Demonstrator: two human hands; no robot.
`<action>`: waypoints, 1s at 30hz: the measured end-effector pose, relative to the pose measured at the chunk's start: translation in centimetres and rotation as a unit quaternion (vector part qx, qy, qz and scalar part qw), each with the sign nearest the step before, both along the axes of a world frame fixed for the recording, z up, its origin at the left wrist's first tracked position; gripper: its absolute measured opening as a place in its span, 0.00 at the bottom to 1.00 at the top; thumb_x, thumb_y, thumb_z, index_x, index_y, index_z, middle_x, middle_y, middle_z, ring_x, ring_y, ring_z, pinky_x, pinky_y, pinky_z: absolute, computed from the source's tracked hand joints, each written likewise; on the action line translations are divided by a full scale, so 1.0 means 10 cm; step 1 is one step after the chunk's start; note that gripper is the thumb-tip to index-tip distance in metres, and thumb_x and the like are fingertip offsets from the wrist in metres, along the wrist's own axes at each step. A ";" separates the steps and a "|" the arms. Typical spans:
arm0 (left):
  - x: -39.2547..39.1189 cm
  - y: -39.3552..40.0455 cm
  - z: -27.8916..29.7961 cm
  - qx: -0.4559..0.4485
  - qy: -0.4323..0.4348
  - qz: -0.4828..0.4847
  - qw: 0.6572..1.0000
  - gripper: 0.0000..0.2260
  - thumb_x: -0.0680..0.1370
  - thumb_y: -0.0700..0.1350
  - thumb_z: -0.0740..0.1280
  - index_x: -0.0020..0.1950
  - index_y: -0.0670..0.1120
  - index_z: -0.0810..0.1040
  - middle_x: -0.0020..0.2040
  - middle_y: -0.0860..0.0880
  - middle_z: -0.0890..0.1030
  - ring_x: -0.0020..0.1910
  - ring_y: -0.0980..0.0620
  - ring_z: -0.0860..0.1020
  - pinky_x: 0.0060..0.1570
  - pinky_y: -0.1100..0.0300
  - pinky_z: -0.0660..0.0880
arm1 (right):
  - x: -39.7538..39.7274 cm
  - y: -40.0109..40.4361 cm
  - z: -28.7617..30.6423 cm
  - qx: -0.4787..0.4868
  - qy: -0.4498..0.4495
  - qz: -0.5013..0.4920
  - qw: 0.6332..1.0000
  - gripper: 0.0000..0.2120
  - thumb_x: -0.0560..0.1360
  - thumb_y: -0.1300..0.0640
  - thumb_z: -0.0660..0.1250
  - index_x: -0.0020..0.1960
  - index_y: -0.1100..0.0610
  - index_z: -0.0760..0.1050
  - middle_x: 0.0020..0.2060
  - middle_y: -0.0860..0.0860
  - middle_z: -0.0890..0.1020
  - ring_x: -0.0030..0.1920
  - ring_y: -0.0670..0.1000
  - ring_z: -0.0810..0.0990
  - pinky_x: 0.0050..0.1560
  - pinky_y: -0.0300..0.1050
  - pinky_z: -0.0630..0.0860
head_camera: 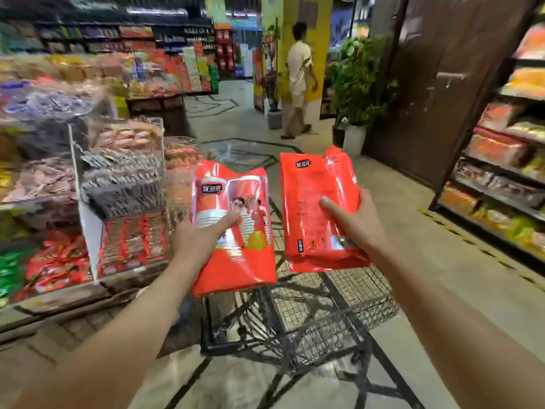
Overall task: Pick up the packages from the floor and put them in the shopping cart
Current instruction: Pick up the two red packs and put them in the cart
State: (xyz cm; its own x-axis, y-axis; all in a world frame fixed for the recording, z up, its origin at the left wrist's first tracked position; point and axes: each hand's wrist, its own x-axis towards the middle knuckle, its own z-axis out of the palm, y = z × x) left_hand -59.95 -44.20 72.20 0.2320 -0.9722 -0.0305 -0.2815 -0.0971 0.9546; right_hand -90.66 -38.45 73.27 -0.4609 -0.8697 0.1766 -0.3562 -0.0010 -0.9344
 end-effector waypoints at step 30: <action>-2.49 -1.92 -3.28 0.313 -0.096 0.057 0.943 0.43 0.60 0.79 0.73 0.57 0.45 0.79 0.43 0.48 0.80 0.42 0.46 0.76 0.43 0.55 0.70 | -2.23 -2.17 -3.28 0.333 0.007 0.050 0.942 0.37 0.71 0.33 0.75 0.73 0.47 0.66 0.52 0.47 0.85 0.48 0.51 0.88 0.53 0.57 0.86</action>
State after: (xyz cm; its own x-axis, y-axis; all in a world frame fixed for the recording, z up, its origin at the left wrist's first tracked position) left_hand -84.88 -63.42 39.41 0.3929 -0.7460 -0.5378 -0.3968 -0.6650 0.6327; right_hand -112.93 -60.11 40.47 -0.3728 -0.8286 -0.4176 -0.3986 0.5494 -0.7343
